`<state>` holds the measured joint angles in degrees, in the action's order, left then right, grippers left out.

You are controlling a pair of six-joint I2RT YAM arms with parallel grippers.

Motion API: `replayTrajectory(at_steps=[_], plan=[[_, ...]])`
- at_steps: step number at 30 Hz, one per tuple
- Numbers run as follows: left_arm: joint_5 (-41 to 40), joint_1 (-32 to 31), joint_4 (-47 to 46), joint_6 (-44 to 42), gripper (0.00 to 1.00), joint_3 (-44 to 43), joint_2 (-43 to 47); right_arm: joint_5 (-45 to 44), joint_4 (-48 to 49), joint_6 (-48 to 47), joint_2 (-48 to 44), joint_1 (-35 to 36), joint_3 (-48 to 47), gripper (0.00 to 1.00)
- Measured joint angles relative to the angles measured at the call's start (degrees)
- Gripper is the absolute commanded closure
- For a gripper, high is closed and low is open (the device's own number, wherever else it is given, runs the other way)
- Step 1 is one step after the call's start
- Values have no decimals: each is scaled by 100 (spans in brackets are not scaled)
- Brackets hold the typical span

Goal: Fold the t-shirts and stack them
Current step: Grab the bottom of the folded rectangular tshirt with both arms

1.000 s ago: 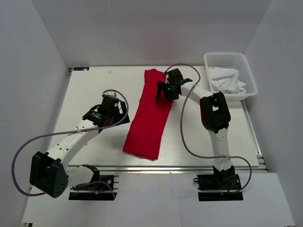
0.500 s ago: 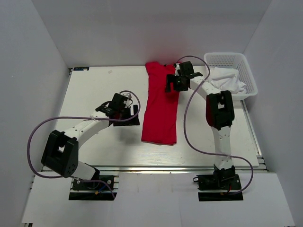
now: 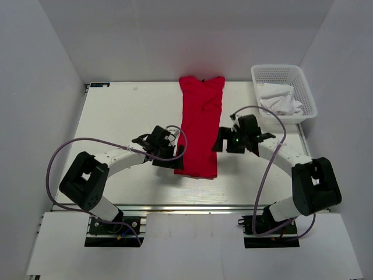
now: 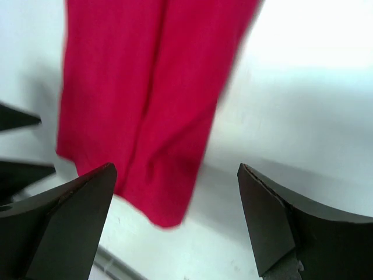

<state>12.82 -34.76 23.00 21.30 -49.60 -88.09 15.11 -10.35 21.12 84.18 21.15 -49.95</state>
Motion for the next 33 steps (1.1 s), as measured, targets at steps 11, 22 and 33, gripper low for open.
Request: replayTrajectory(at_steps=[11, 22, 33], plan=[[15, -149, -514, 234, 27, 254, -208, 647, -127, 256, -319, 474, 1266, 10], [146, -219, -824, 352, 85, 378, -398, 1080, 387, 420, 59, 713, 1338, 60], [378, -293, -544, 361, 100, 439, -304, 929, 275, 398, 55, 743, 1486, 100]])
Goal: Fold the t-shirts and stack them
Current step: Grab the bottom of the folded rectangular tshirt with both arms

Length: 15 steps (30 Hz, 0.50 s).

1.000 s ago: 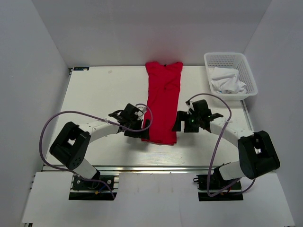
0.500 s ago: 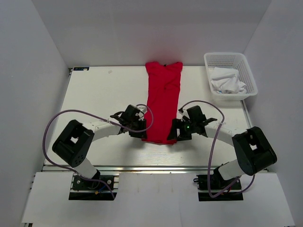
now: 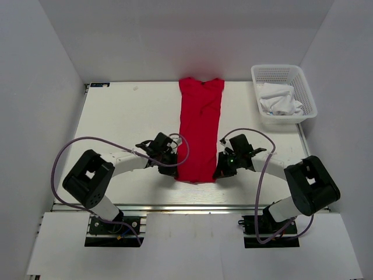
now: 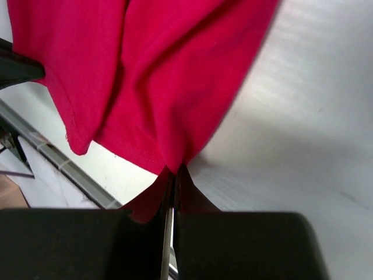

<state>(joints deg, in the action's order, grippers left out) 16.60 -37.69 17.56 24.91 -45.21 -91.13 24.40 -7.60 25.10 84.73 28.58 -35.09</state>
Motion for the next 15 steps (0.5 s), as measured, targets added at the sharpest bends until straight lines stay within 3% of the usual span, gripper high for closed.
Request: replayTrajectory(at_steps=[8, 15], plan=[[691, -15, 442, -260, 100, 2, 522, 85, -516, -26, -761, 48, 44, 100], [804, 15, 638, -391, 100, -627, 487, -57, -850, -11, -802, 37, -595, 100]])
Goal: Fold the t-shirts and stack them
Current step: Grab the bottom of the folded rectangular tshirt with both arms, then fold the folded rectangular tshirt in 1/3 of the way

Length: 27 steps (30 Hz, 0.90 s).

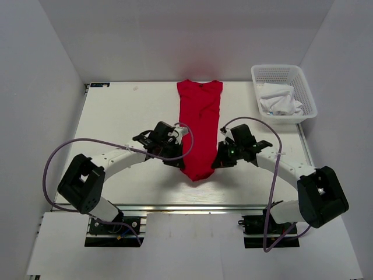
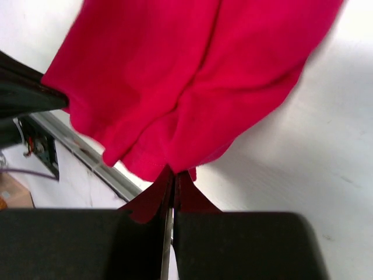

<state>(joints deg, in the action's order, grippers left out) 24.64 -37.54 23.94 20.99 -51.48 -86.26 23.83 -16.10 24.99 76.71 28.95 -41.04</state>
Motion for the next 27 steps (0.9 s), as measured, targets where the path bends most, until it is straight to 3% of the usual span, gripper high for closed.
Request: replayTrajectory(at_steps=[7, 14, 27], plan=[[-1285, 39, 466, 232, 100, -1416, -470, -612, -170, 48, 476, -55, -975, 100], [-2356, 96, 656, 557, 100, -2269, -1165, -1237, -184, 164, 892, -164, -1602, 100], [-3239, 365, 1047, 424, 100, -4465, -2522, -1939, -184, 15, 1867, -483, -3112, 100]])
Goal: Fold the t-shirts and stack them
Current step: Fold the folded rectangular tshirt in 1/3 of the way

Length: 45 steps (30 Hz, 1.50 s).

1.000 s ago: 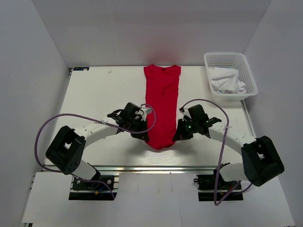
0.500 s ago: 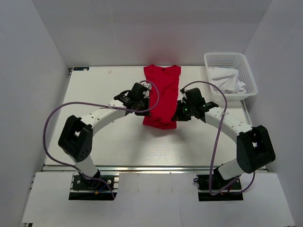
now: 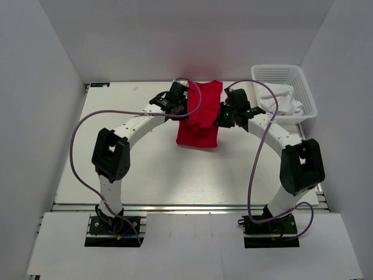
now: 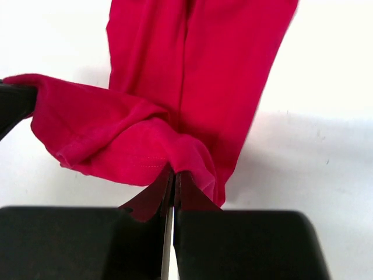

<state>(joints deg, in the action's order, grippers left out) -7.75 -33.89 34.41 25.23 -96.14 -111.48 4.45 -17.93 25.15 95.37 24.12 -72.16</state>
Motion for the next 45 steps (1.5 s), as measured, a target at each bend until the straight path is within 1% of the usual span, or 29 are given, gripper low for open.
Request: replayTrajectory(at_steps=[4, 12, 20, 24, 25, 26, 27, 28, 29, 31, 32, 33, 35, 38, 40, 44, 45], plan=[[-20, 157, 81, -98, 100, -391, -400, 4, -31, -44, 450, -111, -431, 100], [50, 411, 136, -225, 100, -863, -1016, 127, 0, -153, 1209, -354, -1008, 100], [306, 540, -256, -361, 100, -946, -1239, 306, 308, -175, 1788, -527, -1244, 100], [525, 590, -597, -439, 98, -953, -1399, 435, 494, -140, 2048, -616, -1360, 99], [595, 608, -741, -457, 98, -953, -1456, 468, 566, -118, 2103, -643, -1368, 92], [662, 623, -874, -472, 98, -953, -1506, 483, 632, -90, 2138, -660, -1370, 88], [721, 640, -984, -485, 96, -973, -1578, 496, 697, -70, 2190, -686, -1392, 79], [767, 662, -1064, -490, 93, -1025, -1672, 514, 776, -37, 2273, -715, -1464, 68], [796, 688, -1113, -490, 87, -1117, -1784, 522, 833, 4, 2371, -745, -1565, 49], [822, 750, -1156, -540, 37, -1399, -2079, 581, 907, -26, 2658, -815, -1945, 37], [828, 791, -1123, -568, 13, -1567, -2208, 608, 848, -66, 2815, -852, -2205, 19], [848, 833, -1086, -592, 0, -1757, -2337, 629, 776, -85, 2970, -887, -2492, 10], [839, 931, -1029, -608, 0, -1991, -2446, 710, 732, -256, 3165, -953, -2979, 10], [817, 1062, -1034, -647, 0, -1978, -2319, 881, 748, -461, 3016, -1010, -3025, 10], [831, 1147, -1139, -691, 0, -1631, -2022, 992, 763, -584, 2752, -1012, -2789, 10], [973, 1204, -1364, -743, 0, -459, -1023, 1335, 809, -776, 2011, -935, -1915, 10], [997, 1196, -1381, -748, 0, -319, -879, 1453, 850, -833, 1860, -905, -1733, 10]])
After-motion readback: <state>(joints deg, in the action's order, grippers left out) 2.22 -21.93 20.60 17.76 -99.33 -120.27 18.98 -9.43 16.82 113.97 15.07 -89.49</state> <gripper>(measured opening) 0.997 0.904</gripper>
